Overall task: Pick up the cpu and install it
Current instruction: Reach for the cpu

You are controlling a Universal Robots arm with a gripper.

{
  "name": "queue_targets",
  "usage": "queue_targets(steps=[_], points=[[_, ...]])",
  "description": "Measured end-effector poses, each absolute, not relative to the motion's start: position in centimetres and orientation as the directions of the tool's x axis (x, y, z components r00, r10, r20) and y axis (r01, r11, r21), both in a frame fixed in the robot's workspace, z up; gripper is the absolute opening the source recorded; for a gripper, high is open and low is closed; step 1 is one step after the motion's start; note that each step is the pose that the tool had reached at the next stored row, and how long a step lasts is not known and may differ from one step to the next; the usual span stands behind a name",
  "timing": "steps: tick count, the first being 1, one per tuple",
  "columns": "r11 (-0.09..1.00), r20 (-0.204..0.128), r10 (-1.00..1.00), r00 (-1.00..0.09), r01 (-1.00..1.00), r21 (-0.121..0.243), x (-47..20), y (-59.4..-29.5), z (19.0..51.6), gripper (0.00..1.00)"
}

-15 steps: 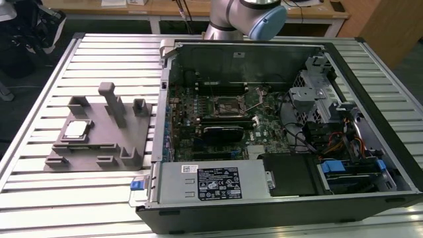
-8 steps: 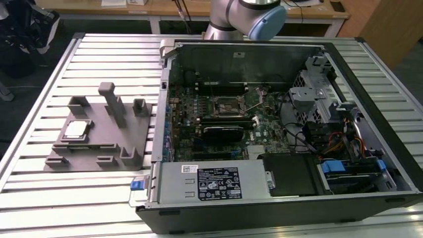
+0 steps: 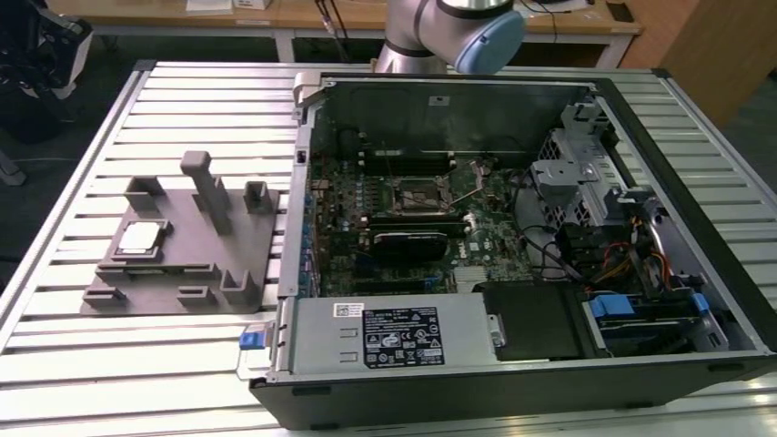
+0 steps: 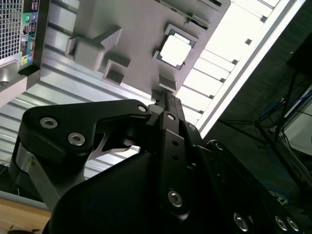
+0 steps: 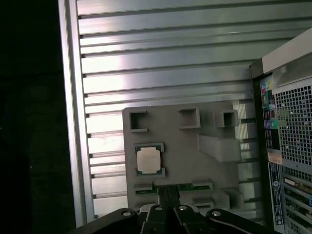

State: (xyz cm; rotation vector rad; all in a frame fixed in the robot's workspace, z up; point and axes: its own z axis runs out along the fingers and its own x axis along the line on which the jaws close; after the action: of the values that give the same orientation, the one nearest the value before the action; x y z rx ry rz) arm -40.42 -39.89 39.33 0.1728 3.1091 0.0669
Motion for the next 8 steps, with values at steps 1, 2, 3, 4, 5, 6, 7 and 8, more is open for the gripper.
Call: queue_targets(steps=[1, 2, 3, 4, 5, 6, 7, 8], points=[[0.993, -0.025, 0.112, -0.993, 0.11, 0.044, -40.6, -39.9, 39.3, 0.11], [0.993, -0.024, 0.112, -0.993, 0.111, 0.044, -40.8, -39.9, 39.3, 0.11], [0.993, -0.024, 0.112, -0.993, 0.111, 0.044, -41.0, -39.9, 39.3, 0.11], [0.993, -0.025, 0.113, -0.993, 0.111, 0.044, -41.2, -39.9, 39.3, 0.11], [0.993, -0.024, 0.113, -0.993, 0.112, 0.044, -41.4, -39.9, 39.3, 0.11], [0.993, -0.025, 0.113, -0.993, 0.112, 0.044, -41.6, -39.9, 39.3, 0.11], [0.993, -0.024, 0.113, -0.993, 0.112, 0.044, -41.8, -39.9, 39.3, 0.11], [0.993, -0.024, 0.114, -0.993, 0.112, 0.044, -41.9, -39.9, 39.3, 0.11]])
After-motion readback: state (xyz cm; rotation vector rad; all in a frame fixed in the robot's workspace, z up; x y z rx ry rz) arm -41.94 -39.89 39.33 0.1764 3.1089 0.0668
